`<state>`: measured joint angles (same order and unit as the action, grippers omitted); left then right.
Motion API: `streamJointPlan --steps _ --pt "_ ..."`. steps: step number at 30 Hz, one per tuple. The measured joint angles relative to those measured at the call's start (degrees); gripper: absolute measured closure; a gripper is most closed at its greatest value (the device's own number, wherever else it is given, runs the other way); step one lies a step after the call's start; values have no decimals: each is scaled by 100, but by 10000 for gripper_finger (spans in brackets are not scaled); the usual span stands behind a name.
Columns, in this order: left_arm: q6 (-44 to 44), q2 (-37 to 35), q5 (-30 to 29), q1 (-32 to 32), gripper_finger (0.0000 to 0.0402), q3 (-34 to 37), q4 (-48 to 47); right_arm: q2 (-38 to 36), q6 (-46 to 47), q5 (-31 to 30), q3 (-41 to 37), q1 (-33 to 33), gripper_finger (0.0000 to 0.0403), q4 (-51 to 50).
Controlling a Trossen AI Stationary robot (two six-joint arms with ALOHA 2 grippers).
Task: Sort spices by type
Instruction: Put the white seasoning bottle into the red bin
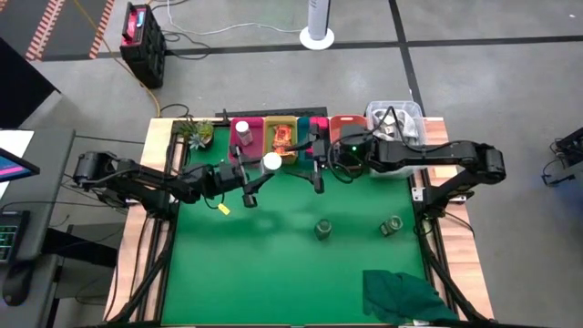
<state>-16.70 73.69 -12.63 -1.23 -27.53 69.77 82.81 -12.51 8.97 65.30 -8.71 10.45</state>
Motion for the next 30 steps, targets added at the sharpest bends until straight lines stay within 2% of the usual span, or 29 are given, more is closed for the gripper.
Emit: streamJointPlan --steps 5,11,17,24,30 --pt "8 0 47 0 200 0 -15 0 -12 -2 0 49 65 246" --pt "-101 0 51 -2 200 -2 38 42 -343 25 10 264 34 647" --pt "-193 0 56 -2 200 -7 44 295 -295 26 484 296 10 598" --pt "-193 0 60 -2 200 -17 29 832 -346 2 1107 262 15 500" --pt "-260 0 7 -4 200 -17 -18 1163 -413 13 1446 262 35 102"
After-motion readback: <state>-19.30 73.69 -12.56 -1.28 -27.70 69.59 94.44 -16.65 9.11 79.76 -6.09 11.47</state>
